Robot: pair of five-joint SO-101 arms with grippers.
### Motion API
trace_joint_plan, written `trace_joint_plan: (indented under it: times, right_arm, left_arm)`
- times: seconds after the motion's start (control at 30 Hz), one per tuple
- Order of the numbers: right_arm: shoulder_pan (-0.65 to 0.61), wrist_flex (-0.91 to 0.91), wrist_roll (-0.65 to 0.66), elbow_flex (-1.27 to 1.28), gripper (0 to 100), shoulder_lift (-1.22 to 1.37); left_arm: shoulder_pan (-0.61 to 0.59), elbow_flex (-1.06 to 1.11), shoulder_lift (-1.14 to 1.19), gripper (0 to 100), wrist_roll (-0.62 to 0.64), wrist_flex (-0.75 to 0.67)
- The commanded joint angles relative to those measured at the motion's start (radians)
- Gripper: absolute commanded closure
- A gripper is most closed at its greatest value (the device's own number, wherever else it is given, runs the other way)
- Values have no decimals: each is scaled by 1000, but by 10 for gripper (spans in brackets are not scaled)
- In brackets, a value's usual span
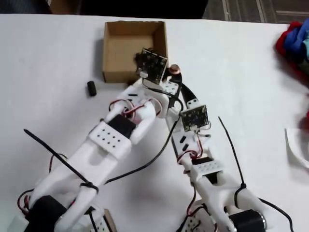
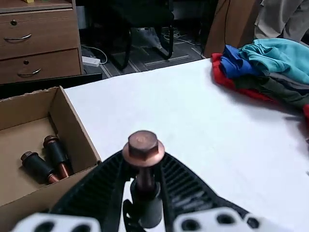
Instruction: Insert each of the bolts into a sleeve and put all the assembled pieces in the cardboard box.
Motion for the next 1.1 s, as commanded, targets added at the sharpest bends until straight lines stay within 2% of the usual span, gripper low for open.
trace_joint_plan:
  times: [0.0,0.13,0.37,0.7,0.87,1.07]
  right_arm:
    - [4,-27,15,-25,978,-8]
    - [4,-27,15,-25,978,-7]
    - [5,-27,14,-25,978,-5]
    - [8,-24,14,-25,978,-1]
    - [5,-24,14,-25,978,-2]
    - [4,-25,14,-25,978,-7]
  left_arm:
    - [8,-18,-3,973,-14,2]
    - [6,-16,-3,964,-14,2]
    - [9,-19,-5,806,-8,84]
    - [2,-18,-63,814,-12,109]
    - [-57,-8,-103,810,-14,114]
    - [-66,-8,-103,809,-11,158]
